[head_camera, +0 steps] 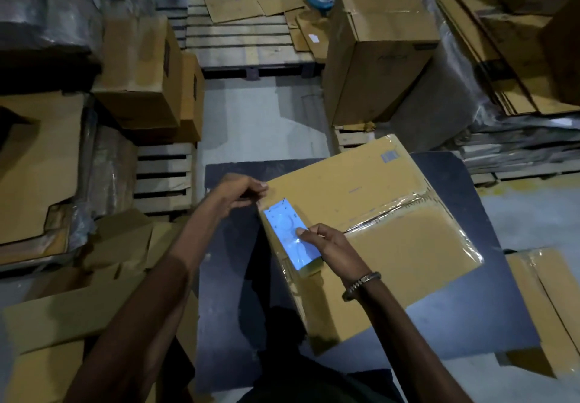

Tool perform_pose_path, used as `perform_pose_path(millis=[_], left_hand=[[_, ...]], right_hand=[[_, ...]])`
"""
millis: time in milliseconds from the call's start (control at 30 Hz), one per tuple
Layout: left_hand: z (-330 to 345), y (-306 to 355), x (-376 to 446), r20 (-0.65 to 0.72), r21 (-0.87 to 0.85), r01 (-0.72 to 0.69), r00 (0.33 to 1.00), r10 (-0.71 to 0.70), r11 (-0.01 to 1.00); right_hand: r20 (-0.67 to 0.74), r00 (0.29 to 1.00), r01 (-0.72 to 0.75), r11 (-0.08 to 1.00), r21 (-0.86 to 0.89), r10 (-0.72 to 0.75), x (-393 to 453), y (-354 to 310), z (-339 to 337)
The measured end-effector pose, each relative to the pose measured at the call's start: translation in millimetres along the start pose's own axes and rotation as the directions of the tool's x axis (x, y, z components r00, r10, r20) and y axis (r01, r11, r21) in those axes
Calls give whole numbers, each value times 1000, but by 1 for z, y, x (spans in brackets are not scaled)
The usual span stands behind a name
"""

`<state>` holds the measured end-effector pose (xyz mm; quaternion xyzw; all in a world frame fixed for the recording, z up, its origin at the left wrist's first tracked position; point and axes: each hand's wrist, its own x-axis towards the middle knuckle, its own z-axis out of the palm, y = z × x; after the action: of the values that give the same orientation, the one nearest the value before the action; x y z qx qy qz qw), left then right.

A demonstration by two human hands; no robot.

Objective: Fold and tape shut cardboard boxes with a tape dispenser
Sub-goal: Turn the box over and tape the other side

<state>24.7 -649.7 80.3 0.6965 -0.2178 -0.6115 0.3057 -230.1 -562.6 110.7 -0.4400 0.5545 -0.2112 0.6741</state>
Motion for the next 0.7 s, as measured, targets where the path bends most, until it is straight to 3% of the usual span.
perform_pose_path(millis=[100,367,467,600,700], left_hand=[[-5,2,6,-57,-8,-75,996,75,997],[-24,2,36,-88,22,-107,990,109,994],[-24,-4,47,-63,52,-50,997,53,997],[-25,-22,55,-30,122,124,992,-121,985],[-24,-27,59,-72,191,115,992,-103,975]], right_hand=[[-73,997,3,1000,29,-1,8,-5,23],[-107,993,-51,998,-22,49,34,-25,63],[-152,986,-68,997,-31,62,41,-31,63],[-176,980,-105,994,-44,96,50,-39,61],[-169,979,-138,983,-124,116,53,-42,60]])
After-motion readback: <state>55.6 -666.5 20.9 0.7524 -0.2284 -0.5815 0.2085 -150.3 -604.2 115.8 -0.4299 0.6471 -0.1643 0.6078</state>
